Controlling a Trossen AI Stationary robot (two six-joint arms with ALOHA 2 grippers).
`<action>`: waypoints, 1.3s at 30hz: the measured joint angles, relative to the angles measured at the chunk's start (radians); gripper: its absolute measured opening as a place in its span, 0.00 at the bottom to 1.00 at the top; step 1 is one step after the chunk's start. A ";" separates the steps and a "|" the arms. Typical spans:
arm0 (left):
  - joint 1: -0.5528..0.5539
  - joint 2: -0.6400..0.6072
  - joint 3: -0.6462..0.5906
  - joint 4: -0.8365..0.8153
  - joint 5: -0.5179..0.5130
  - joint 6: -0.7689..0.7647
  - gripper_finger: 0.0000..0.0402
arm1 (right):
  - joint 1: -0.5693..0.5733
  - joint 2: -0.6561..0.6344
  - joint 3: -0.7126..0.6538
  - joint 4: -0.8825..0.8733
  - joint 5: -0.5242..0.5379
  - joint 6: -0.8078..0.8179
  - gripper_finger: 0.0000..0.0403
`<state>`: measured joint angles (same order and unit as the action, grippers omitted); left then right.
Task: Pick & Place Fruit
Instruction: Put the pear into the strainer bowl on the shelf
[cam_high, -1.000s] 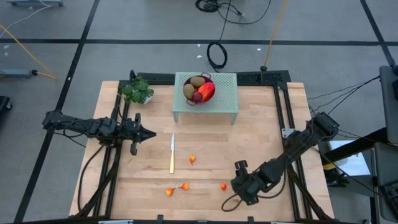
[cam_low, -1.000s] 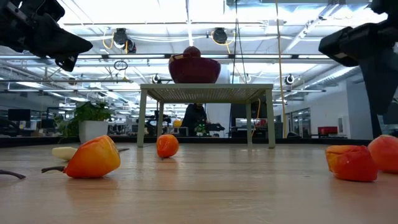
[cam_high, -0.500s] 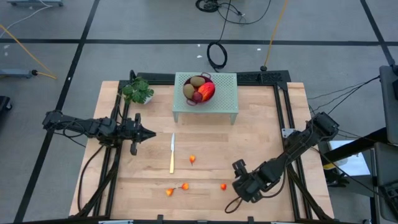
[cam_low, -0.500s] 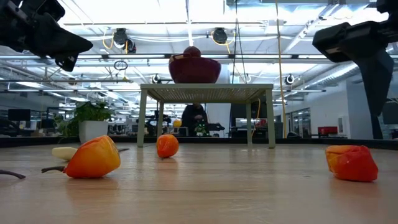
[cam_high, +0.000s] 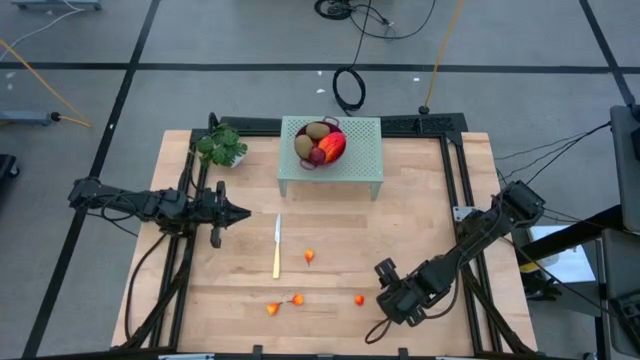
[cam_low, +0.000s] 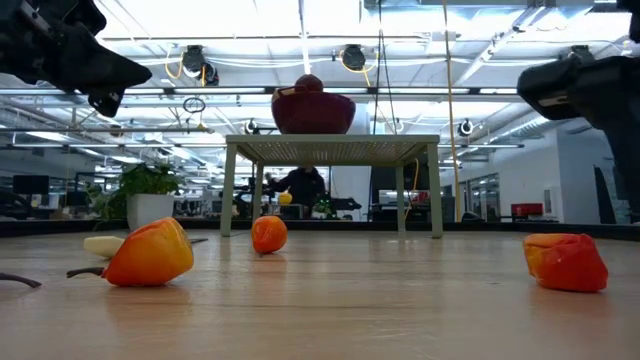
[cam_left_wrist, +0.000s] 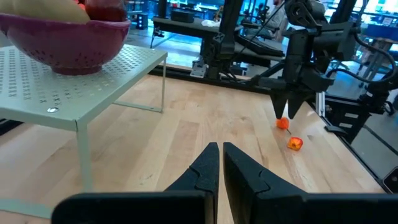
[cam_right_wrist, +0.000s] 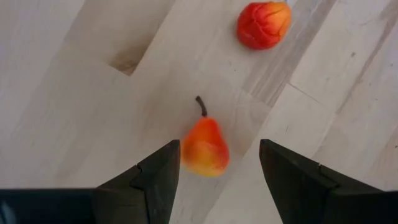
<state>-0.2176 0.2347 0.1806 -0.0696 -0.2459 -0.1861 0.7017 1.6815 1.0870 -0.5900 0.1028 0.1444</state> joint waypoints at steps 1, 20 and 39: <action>0.000 0.000 0.000 0.000 0.000 0.000 0.05 | 0.003 0.000 0.000 0.001 0.000 0.000 0.53; 0.000 0.000 0.000 0.000 -0.019 -0.002 0.05 | 0.020 0.080 0.000 0.041 0.053 0.027 0.53; 0.000 0.000 0.000 -0.001 -0.019 -0.002 0.05 | 0.020 0.083 -0.017 0.042 0.055 0.026 0.53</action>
<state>-0.2173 0.2344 0.1806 -0.0705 -0.2646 -0.1879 0.7219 1.7641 1.0704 -0.5480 0.1581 0.1707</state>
